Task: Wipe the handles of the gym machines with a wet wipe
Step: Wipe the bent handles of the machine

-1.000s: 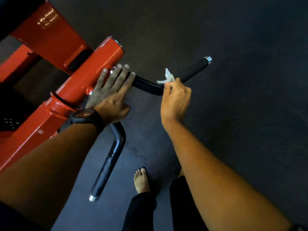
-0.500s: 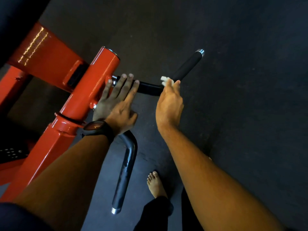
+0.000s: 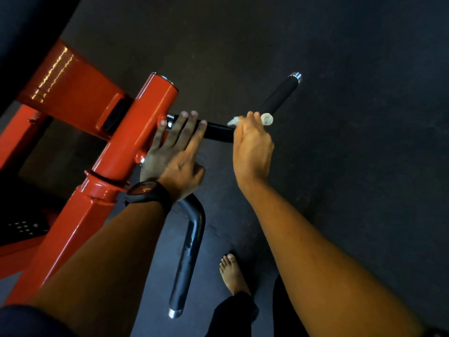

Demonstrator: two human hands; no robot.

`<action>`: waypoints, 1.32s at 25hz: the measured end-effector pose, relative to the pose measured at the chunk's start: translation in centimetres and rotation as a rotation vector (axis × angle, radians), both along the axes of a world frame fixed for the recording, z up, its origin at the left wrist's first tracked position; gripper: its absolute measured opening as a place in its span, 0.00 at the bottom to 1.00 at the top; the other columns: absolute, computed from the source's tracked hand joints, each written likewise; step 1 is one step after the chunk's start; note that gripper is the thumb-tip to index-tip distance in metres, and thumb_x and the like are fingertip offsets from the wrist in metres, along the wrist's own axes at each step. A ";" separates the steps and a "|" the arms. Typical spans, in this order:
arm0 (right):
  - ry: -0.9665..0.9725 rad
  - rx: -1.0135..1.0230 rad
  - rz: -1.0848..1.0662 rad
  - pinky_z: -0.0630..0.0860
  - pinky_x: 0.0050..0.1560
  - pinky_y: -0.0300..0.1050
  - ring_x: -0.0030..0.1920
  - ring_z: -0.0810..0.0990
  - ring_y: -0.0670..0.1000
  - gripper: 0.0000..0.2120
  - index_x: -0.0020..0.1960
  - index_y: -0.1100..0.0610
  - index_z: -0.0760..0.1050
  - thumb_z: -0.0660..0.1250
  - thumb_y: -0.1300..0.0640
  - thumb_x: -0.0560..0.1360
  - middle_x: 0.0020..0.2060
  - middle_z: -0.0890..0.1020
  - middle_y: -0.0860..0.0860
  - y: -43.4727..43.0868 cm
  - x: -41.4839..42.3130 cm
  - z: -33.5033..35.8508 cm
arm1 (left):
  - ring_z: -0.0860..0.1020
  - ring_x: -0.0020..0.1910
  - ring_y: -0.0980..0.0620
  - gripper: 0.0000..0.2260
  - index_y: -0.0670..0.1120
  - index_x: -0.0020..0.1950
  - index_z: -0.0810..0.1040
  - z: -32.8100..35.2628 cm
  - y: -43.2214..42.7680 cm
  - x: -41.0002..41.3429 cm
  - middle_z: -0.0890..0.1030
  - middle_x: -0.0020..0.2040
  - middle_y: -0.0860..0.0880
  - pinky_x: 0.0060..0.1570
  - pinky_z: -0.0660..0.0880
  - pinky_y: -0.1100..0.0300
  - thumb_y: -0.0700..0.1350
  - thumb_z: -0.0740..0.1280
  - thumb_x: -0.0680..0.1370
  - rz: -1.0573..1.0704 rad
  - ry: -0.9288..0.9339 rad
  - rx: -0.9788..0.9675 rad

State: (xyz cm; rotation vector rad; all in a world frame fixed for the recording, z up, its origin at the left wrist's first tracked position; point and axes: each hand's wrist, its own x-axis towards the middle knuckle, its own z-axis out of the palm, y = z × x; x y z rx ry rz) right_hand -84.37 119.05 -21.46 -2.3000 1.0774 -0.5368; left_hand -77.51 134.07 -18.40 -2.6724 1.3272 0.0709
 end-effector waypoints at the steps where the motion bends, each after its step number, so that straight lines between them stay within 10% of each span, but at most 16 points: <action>1: -0.079 0.040 0.059 0.76 0.63 0.50 0.68 0.76 0.58 0.08 0.51 0.61 0.82 0.64 0.62 0.80 0.62 0.80 0.62 0.5 -0.5 -0.4 | 0.45 0.81 0.48 0.42 0.47 0.82 0.52 0.0 0.1 0.1 0.51 0.82 0.45 0.79 0.42 0.44 0.54 0.63 0.71 0.005 -0.001 -0.003; 8: -0.349 0.410 -0.254 0.75 0.64 0.43 0.73 0.69 0.53 0.09 0.40 0.61 0.77 0.73 0.58 0.75 0.57 0.83 0.59 -0.2 -0.4 -0.9 | 0.44 0.81 0.49 0.43 0.48 0.82 0.51 0.0 0.1 0.0 0.50 0.82 0.46 0.79 0.43 0.45 0.53 0.66 0.71 0.013 0.024 -0.005; 13: -0.387 0.637 -0.606 0.79 0.50 0.51 0.47 0.83 0.51 0.07 0.52 0.57 0.80 0.71 0.55 0.77 0.46 0.84 0.52 0.7 0.2 0.6 | 0.46 0.81 0.48 0.43 0.47 0.82 0.53 0.1 0.1 0.2 0.51 0.82 0.45 0.79 0.45 0.44 0.53 0.67 0.71 0.003 0.037 -0.025; 18: -0.269 0.231 -0.164 0.79 0.55 0.46 0.59 0.81 0.56 0.12 0.62 0.60 0.79 0.64 0.64 0.80 0.61 0.81 0.60 -0.3 0.0 0.0 | 0.43 0.81 0.49 0.43 0.48 0.82 0.52 0.0 0.0 0.2 0.49 0.83 0.46 0.78 0.36 0.48 0.54 0.66 0.71 0.004 0.017 0.002; 33: -0.025 0.191 0.023 0.74 0.67 0.50 0.70 0.73 0.56 0.20 0.71 0.57 0.74 0.61 0.67 0.81 0.72 0.72 0.58 -5.2 -1.1 -1.5 | 0.49 0.81 0.46 0.45 0.46 0.82 0.52 0.1 -4.3 1.9 0.52 0.82 0.44 0.77 0.42 0.45 0.56 0.69 0.71 -0.304 0.045 0.121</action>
